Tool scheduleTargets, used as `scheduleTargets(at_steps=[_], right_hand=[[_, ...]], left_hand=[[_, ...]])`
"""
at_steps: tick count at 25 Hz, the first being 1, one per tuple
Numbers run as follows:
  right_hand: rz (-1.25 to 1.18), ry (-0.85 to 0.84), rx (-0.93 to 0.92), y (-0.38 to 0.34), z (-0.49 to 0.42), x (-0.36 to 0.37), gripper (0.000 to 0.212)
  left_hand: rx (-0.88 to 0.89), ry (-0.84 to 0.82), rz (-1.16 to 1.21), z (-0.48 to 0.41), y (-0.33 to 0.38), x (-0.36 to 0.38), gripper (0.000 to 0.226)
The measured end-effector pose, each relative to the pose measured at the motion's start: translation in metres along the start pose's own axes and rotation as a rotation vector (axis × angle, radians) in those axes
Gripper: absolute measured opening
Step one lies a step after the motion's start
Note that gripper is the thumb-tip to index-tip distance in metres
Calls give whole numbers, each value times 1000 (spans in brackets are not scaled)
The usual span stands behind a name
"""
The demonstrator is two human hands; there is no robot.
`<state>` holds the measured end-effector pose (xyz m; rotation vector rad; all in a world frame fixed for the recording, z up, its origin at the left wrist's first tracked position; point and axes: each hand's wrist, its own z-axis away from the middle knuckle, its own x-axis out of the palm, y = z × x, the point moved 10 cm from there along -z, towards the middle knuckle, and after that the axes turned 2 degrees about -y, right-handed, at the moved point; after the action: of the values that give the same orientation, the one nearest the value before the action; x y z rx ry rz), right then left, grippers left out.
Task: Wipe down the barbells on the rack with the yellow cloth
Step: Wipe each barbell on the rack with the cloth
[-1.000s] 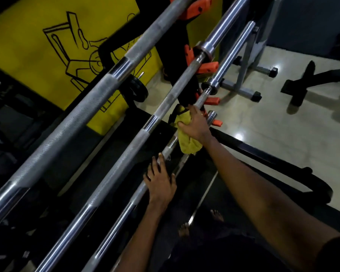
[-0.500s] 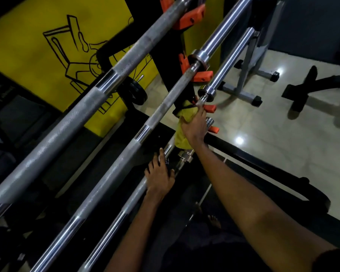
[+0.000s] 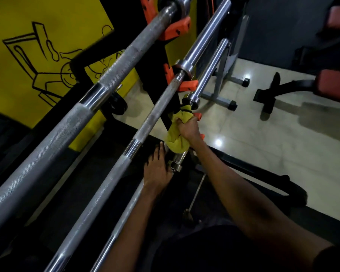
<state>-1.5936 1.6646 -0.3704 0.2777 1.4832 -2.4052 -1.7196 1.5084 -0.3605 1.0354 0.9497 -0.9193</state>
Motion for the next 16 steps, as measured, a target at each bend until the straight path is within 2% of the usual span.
scheduleTargets(at_steps=[2,4,7,12,14,16], right_hand=[[75,-72,-45,-8,-7,-19,83],[118,-50,-97,-25,-19,-53,78],[190,60,-226,-52,-44,-96,75],[464,250,-475,-90,-67,-116,69],[513,155,-585,-96,-81,-98,73],[607,-67,-626,-88,-96,-64,74]], left_hand=[[26,-17,10,-8,8,-1,94],[36,-34,30,-15,14,-1,92],[11,-15,39,-32,23,-3,84],[5,-39,19,-68,52,-3,80],[-34,-45,32,-84,62,-3,82],[-67,-25,42,-99,71,-4,82]])
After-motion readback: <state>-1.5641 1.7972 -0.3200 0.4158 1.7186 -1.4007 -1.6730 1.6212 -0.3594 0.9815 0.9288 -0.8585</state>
